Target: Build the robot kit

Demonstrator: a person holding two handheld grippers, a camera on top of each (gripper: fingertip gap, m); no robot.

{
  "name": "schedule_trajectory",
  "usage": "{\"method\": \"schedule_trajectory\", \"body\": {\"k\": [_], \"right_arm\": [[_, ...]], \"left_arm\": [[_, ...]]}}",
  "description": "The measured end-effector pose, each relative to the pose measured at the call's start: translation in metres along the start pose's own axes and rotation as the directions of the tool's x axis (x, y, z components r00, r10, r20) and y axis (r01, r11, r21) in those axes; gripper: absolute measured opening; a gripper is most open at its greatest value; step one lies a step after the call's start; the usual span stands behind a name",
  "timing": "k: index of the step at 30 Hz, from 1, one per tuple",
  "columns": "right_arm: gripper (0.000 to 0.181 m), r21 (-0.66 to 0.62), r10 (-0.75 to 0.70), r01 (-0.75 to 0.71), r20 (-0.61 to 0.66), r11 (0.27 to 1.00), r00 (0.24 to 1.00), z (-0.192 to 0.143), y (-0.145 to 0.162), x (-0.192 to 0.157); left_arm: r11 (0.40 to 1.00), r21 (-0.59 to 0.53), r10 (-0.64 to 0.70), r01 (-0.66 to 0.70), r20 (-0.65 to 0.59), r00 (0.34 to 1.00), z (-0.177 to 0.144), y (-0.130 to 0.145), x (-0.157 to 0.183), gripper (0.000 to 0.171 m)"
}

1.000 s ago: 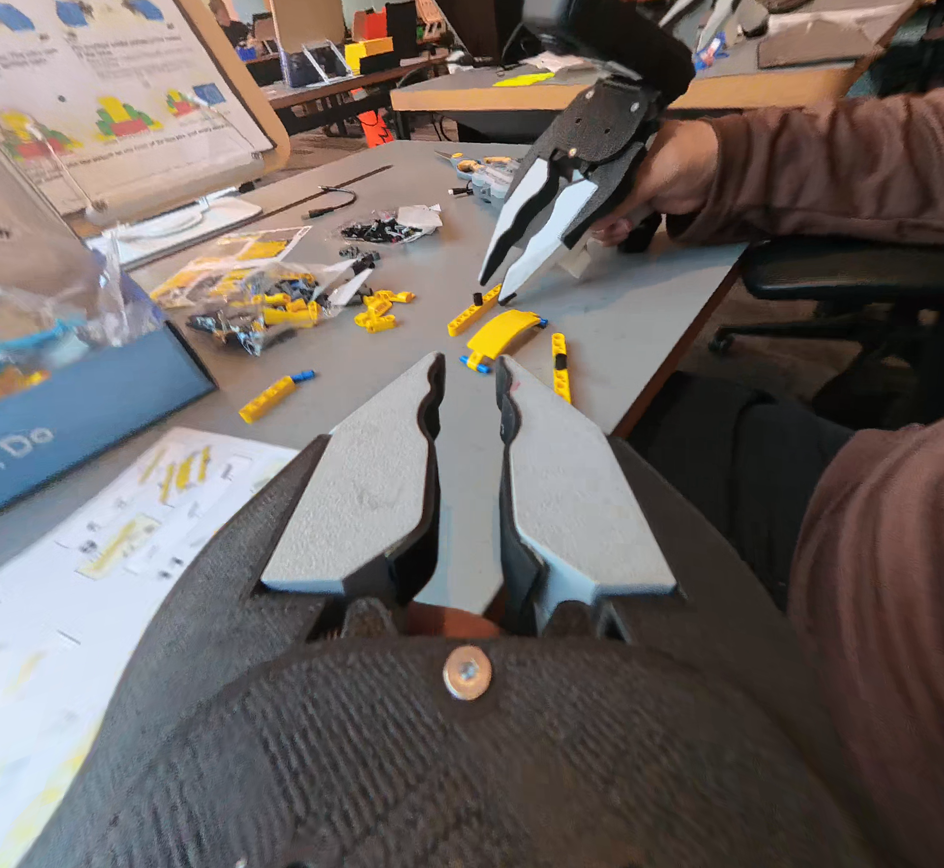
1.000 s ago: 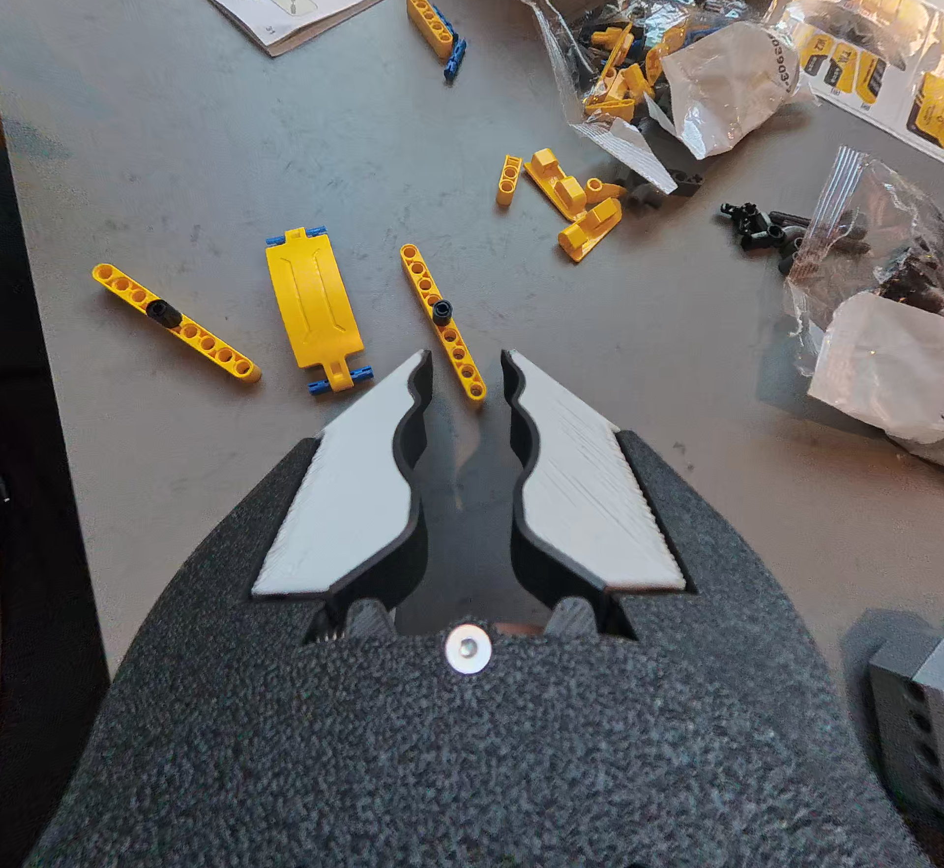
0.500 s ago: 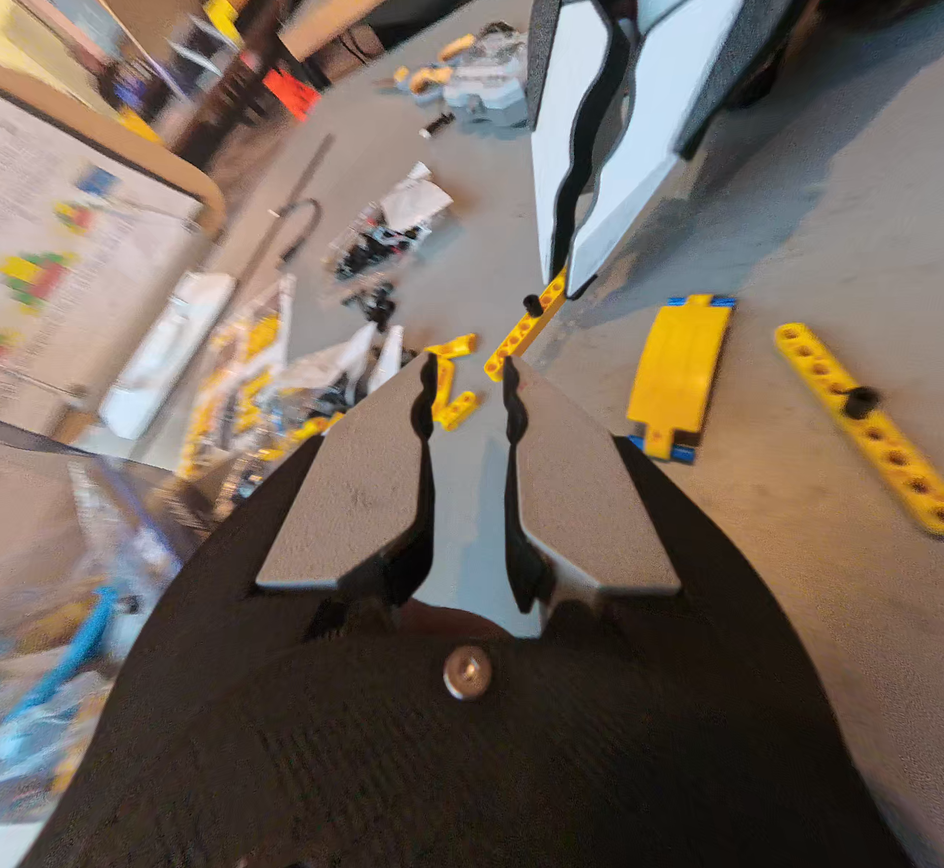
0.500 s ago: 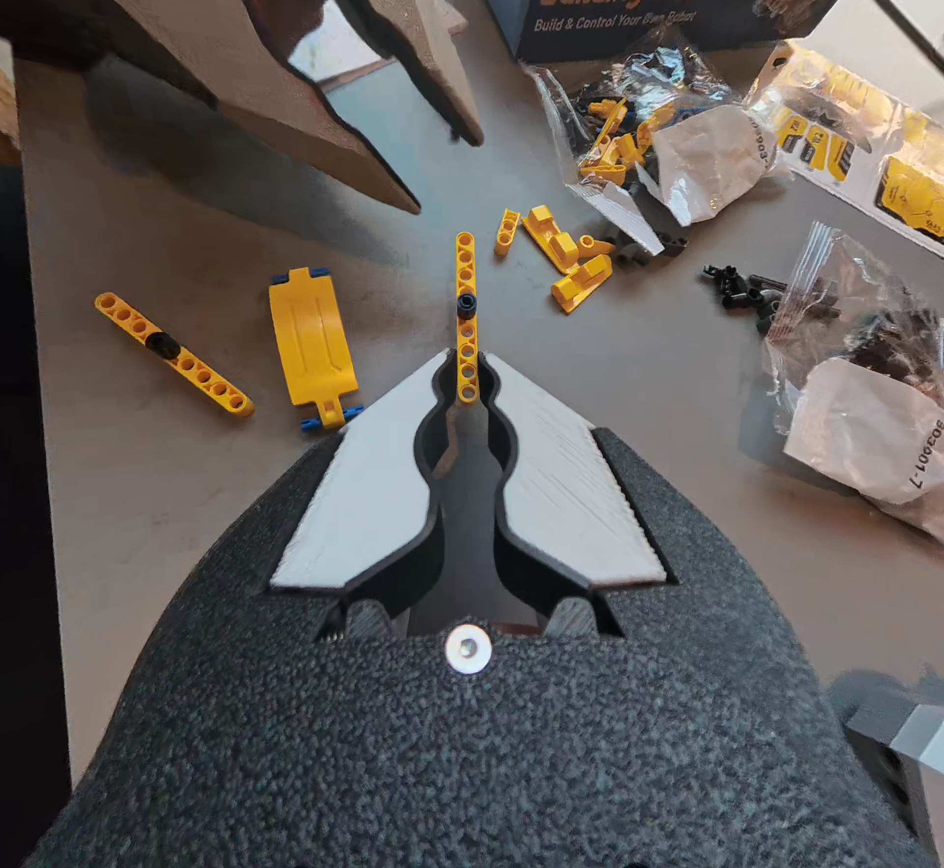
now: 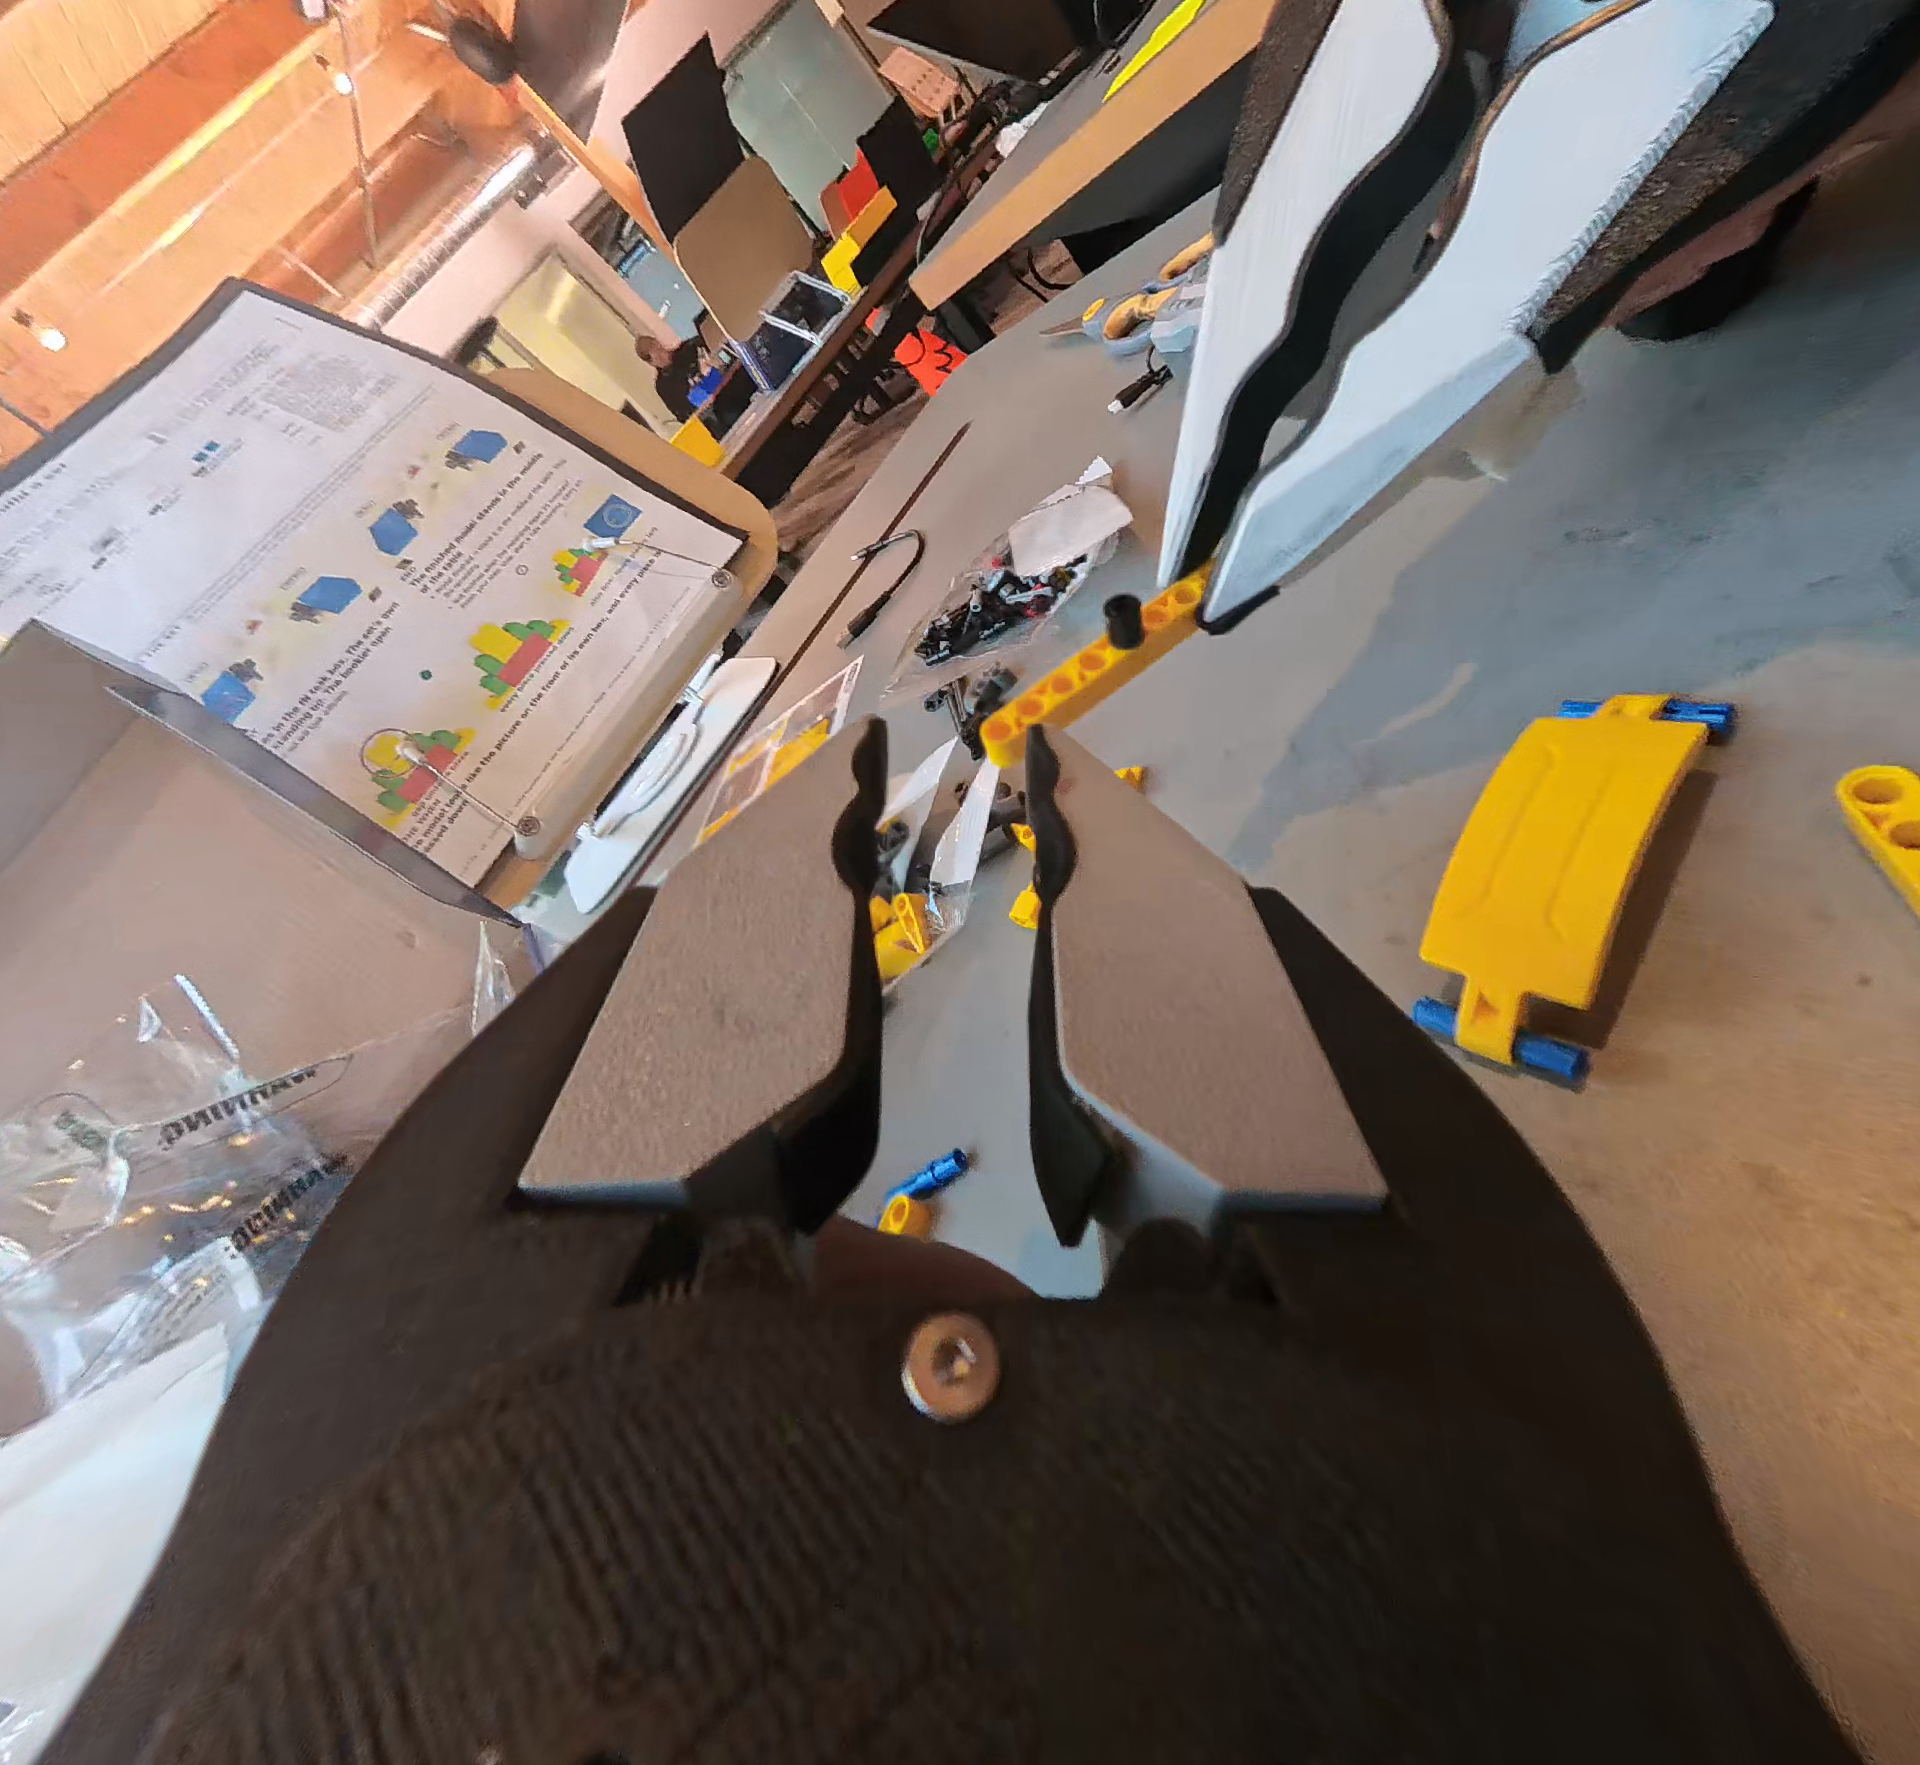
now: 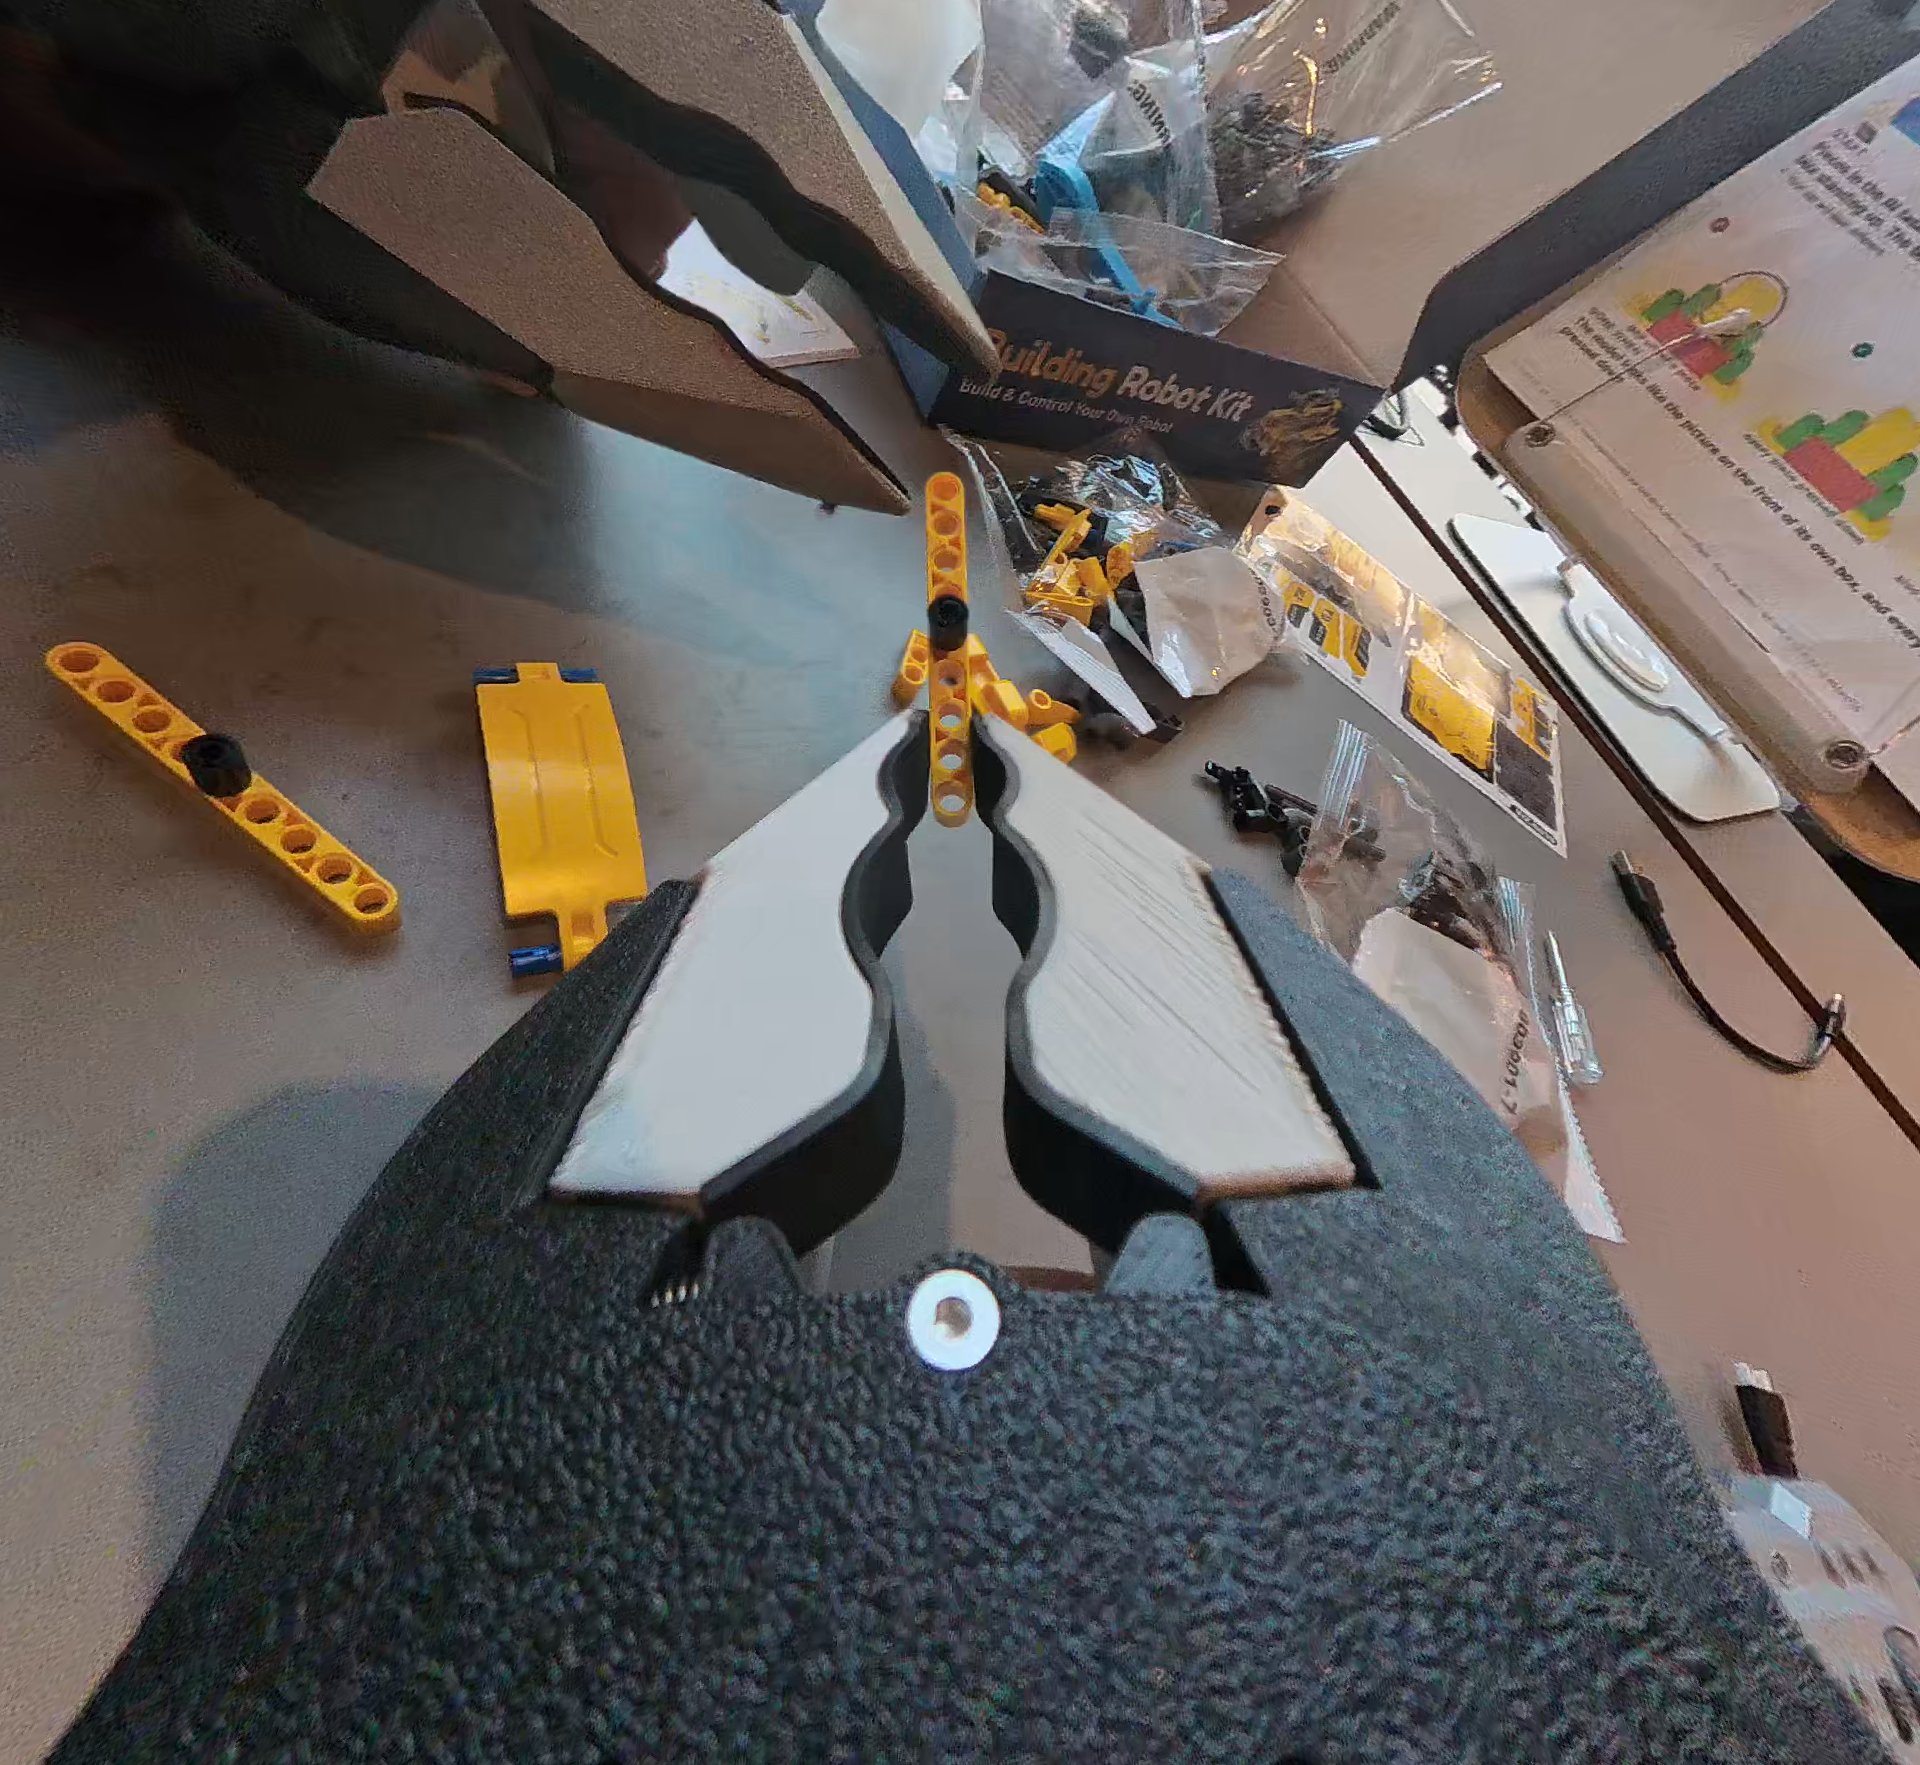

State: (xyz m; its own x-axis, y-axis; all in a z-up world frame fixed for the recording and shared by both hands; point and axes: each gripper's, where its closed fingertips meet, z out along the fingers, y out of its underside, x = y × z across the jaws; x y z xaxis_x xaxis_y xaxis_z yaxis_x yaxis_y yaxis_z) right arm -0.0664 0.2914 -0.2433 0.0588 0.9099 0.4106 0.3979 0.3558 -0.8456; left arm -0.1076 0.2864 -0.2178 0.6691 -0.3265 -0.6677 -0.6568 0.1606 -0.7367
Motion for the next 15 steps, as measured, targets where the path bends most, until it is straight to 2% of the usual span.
{"method": "schedule_trajectory", "body": {"k": [3,6,9,11,13,15], "right_arm": [[0.007,-0.025,0.068,-0.066,0.052,0.997,0.996,0.0,0.003,-0.003],[0.007,-0.06,0.226,-0.219,0.153,0.974,0.962,-0.002,0.005,-0.006],[0.007,-0.133,0.441,-0.42,0.27,0.898,0.856,-0.004,0.008,-0.011],[0.007,-0.191,0.572,-0.541,0.346,0.819,0.744,-0.007,0.008,-0.017],[0.007,-0.235,0.645,-0.607,0.396,0.759,0.654,-0.012,0.009,-0.021],[0.007,-0.256,0.685,-0.646,0.421,0.719,0.595,-0.016,0.009,-0.022]], "left_arm": [[0.998,0.026,0.062,-0.063,0.016,0.998,-0.001,-0.006,0.004,0.022],[0.993,0.002,0.119,-0.119,0.009,0.993,0.002,-0.001,0.009,0.022],[0.988,0.017,0.154,-0.154,0.0,0.988,0.001,-0.004,0.014,0.021],[0.985,0.055,0.165,-0.163,-0.025,0.986,-0.001,-0.01,0.021,0.022],[0.982,0.068,0.177,-0.174,-0.041,0.983,-0.002,-0.011,0.026,0.023],[0.983,0.078,0.172,-0.167,-0.065,0.983,-0.002,-0.012,0.03,0.024]]}}
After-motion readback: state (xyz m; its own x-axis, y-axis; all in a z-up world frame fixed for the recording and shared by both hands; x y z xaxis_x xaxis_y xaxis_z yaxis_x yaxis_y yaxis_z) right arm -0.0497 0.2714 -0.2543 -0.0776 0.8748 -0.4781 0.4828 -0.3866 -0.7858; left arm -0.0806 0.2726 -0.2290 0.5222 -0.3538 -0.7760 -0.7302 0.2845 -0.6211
